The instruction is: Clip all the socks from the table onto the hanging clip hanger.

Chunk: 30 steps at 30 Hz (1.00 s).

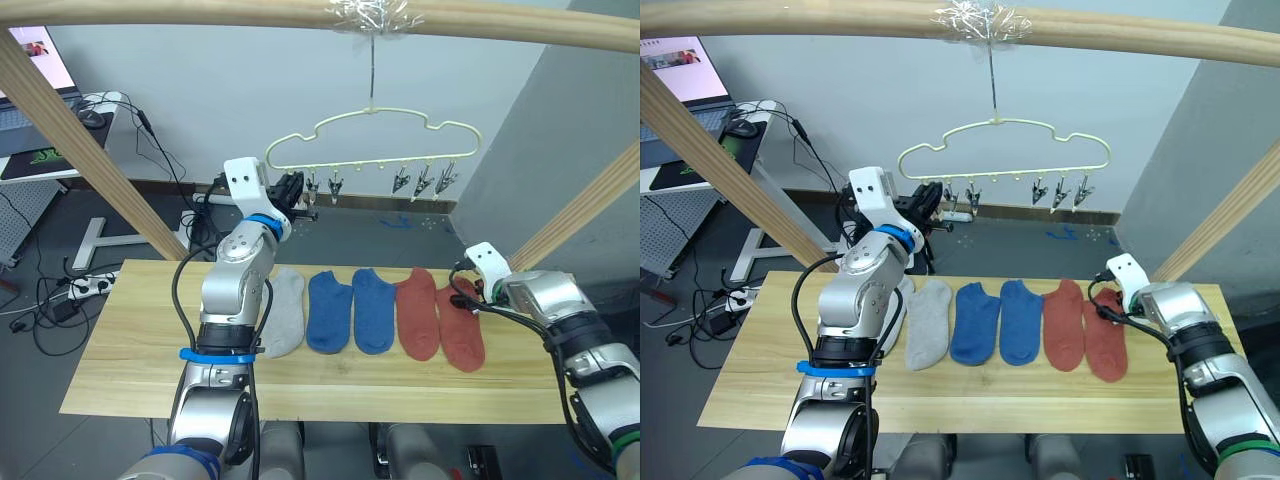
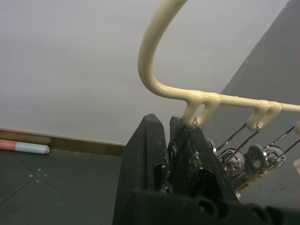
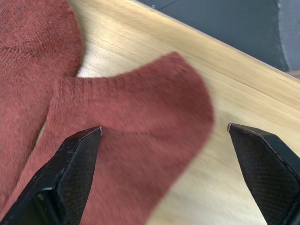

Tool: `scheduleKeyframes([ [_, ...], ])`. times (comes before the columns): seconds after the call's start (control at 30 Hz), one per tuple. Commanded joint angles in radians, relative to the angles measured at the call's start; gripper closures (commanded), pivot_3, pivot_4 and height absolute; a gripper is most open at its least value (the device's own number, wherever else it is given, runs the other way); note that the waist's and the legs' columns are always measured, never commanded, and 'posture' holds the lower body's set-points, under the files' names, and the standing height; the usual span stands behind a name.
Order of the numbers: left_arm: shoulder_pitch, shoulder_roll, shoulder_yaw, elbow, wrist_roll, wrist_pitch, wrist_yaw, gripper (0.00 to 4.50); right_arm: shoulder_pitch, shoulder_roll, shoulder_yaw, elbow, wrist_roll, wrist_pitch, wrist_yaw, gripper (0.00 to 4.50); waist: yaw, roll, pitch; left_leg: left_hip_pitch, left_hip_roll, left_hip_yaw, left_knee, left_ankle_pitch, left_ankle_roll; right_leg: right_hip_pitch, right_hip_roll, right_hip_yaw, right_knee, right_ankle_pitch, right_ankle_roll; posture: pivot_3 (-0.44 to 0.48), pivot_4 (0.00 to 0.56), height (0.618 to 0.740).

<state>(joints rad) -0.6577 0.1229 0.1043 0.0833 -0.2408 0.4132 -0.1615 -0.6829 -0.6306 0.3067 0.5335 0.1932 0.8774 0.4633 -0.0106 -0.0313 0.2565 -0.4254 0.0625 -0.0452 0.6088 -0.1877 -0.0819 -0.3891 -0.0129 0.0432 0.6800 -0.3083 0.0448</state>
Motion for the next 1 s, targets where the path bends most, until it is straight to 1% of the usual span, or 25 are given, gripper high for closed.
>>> scheduleKeyframes([
  [0.03,0.004,-0.001,0.003,-0.046,-0.003,0.005,0.009,4.38,-0.024,0.016,-0.006,0.059,-0.057,-0.044,0.031,0.0,0.003,0.0,0.0,0.0,0.0,0.0,0.0,0.0,0.0,0.0,0.0,0.0,0.0,0.0,0.0,0.102,0.276,0.74],
  [0.07,0.005,-0.001,0.003,-0.05,-0.003,0.007,0.01,4.38,-0.026,0.021,-0.008,0.07,-0.066,-0.048,0.037,0.0,0.005,0.0,0.0,0.0,0.0,0.0,0.0,0.0,0.0,0.0,0.0,0.0,0.0,0.0,0.0,0.115,0.282,0.74],
  [0.33,0.004,0.001,0.0,-0.06,-0.001,0.019,0.01,4.38,-0.008,0.03,-0.004,0.129,-0.147,-0.09,0.093,0.0,0.009,0.0,0.0,0.001,0.0,-0.001,0.0,0.0,0.0,0.001,0.0,0.0,0.0,0.001,0.001,0.119,0.284,0.74],
  [0.43,0.005,0.002,0.0,-0.06,-0.002,0.019,0.009,4.38,-0.002,0.03,-0.016,0.133,-0.163,-0.096,0.096,0.55,0.011,0.0,0.0,0.001,0.0,-0.001,0.001,0.0,0.0,0.001,0.0,0.0,0.0,0.001,0.002,0.118,0.282,0.74],
  [0.47,0.005,0.002,0.0,-0.06,-0.001,0.019,0.009,4.38,-0.001,0.03,-0.02,0.133,-0.167,-0.096,0.1,0.86,0.011,0.0,0.0,0.001,0.0,-0.001,0.001,0.0,0.0,0.001,0.0,0.0,0.0,0.001,0.002,0.118,0.282,0.74],
  [0.77,0.007,0.002,0.0,-0.057,-0.008,0.027,0.0,4.38,0.01,0.036,-0.042,0.12,-0.185,-0.081,0.114,3.84,0.013,0.0,0.0,0.001,0.0,-0.001,0.001,0.0,0.0,0.001,0.0,0.0,0.0,0.001,0.002,0.108,0.276,0.74],
  [0.8,0.009,0.005,0.003,-0.059,-0.013,0.033,-0.004,4.38,0.012,0.037,-0.044,0.115,-0.187,-0.079,0.118,4.28,0.013,0.0,0.0,0.001,0.0,-0.001,0.001,0.0,0.0,0.001,0.0,0.0,0.0,0.001,0.002,0.108,0.276,0.74],
  [0.83,0.012,0.007,0.008,-0.062,-0.021,0.041,-0.009,4.38,0.016,0.038,-0.046,0.109,-0.189,-0.075,0.121,4.45,0.013,0.0,0.0,0.001,0.0,-0.001,0.001,0.0,0.0,0.001,0.0,0.0,0.0,0.001,0.002,0.108,0.276,0.74],
  [1.0,0.021,0.031,0.019,-0.065,-0.033,0.058,-0.021,4.38,0.027,0.047,-0.06,0.101,-0.198,-0.072,0.123,4.45,0.013,0.0,0.0,0.001,0.0,-0.001,0.001,0.0,0.0,0.001,0.0,0.0,0.0,0.001,0.002,0.115,0.27,0.74],
])
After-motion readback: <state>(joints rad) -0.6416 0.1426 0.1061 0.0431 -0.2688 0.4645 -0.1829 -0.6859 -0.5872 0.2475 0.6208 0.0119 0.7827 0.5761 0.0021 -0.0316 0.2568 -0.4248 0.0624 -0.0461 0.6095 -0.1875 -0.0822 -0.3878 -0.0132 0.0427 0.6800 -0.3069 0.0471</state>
